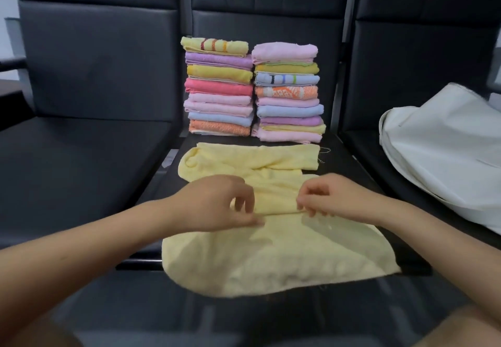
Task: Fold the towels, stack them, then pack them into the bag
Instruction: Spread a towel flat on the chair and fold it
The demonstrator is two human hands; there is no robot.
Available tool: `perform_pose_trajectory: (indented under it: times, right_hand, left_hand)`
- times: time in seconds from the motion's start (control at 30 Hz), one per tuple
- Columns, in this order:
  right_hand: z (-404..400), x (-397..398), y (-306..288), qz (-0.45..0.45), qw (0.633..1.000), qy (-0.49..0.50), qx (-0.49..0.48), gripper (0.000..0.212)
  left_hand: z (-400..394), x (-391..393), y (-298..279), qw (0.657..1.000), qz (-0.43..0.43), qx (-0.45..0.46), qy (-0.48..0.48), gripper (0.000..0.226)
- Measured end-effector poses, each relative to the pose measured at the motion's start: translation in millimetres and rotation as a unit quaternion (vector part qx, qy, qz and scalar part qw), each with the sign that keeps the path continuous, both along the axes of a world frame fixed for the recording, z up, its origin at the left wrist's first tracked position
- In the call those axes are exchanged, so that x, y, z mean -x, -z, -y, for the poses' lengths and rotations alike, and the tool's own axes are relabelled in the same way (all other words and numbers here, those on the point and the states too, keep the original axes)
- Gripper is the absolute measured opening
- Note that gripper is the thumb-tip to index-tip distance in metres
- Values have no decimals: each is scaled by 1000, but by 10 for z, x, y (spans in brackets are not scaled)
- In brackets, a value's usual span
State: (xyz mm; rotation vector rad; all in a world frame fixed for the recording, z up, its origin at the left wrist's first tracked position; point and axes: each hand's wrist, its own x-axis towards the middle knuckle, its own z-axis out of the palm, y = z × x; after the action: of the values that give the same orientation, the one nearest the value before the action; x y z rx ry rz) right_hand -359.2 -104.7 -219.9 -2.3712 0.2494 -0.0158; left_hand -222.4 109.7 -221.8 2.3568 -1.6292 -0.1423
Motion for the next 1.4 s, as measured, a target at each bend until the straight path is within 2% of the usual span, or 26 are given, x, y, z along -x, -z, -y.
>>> perform_pose_trajectory:
  times: [0.03, 0.1, 0.13, 0.17, 0.27, 0.33, 0.4, 0.47, 0.57, 0.63, 0.7, 0.77, 0.83, 0.9, 0.97, 1.03, 1.13, 1.2, 1.23, 1.27, 1.33, 1.4]
  right_hand:
    - [-1, 99, 19, -46, 999, -18, 11, 3]
    - [57, 256, 114, -125, 985, -47, 113, 28]
    - [102, 301, 177, -140, 975, -53, 165, 39]
    - [112, 337, 204, -136, 969, -57, 196, 42]
    - [71, 350, 214, -82, 973, -74, 202, 22]
    - [50, 319, 210, -67, 971, -85, 213, 19]
    - [49, 276, 177, -37, 980, -64, 185, 18]
    - [79, 216, 126, 15, 995, -7, 102, 15]
    - [159, 64, 28, 78, 994, 66, -30, 7]
    - [204, -65, 10, 79, 991, 90, -67, 8]
    - [258, -191, 60, 69, 990, 108, -59, 10]
    - [312, -287, 136, 47, 989, 132, 44, 16]
    - [347, -340, 197, 27, 973, 147, 174, 30]
    - [323, -352, 193, 58, 968, 148, 196, 29]
    - [261, -358, 175, 95, 982, 109, 124, 21]
    - [173, -355, 182, 79, 991, 47, 93, 28]
    - [148, -414, 317, -9, 980, -33, 198, 41]
    - [172, -470, 382, -3, 968, -45, 246, 26]
    - [186, -489, 382, 11, 969, -37, 245, 17]
    - [196, -504, 365, 27, 973, -27, 226, 14]
    - [237, -524, 311, 42, 989, 14, 144, 28]
    - [318, -552, 247, 41, 994, 54, 89, 32]
  left_hand:
    - [-60, 48, 37, 999, 6, -51, 8, 34]
    - [-161, 68, 150, 989, 38, -143, 8, 50]
    - [-190, 46, 204, 986, 52, -160, 3, 51]
    - [-207, 27, 237, 987, 52, -150, 4, 45]
    - [-215, -21, 271, 994, -8, -104, 36, 27]
    - [-207, -34, 245, 995, -34, -89, 43, 23]
    - [-202, -86, 176, 996, -72, -57, 7, 22]
    - [-161, -195, 86, 989, -127, -10, -74, 21]
    - [-55, -414, -42, 949, -244, 75, -184, 17]
    - [0, -553, -71, 932, -281, 121, -195, 17]
    - [47, -667, -33, 943, -241, 128, -193, 14]
    - [94, -774, 51, 972, -82, 73, -210, 6]
    - [147, -828, 137, 978, 51, 33, -202, 16]
    - [195, -786, 125, 980, 56, 74, -179, 17]
    - [242, -668, 96, 985, 11, 113, -129, 13]
    - [272, -526, 100, 995, -21, 66, -66, 23]
    - [284, -418, 210, 998, 5, -49, -27, 37]
    - [299, -448, 272, 999, 23, -31, -23, 22]
    - [299, -468, 273, 1000, 4, -7, -29, 16]
    - [301, -493, 256, 998, -37, 15, -52, 22]
    - [299, -575, 199, 981, -149, 51, -111, 30]
    - [267, -695, 131, 960, -220, 76, -157, 29]
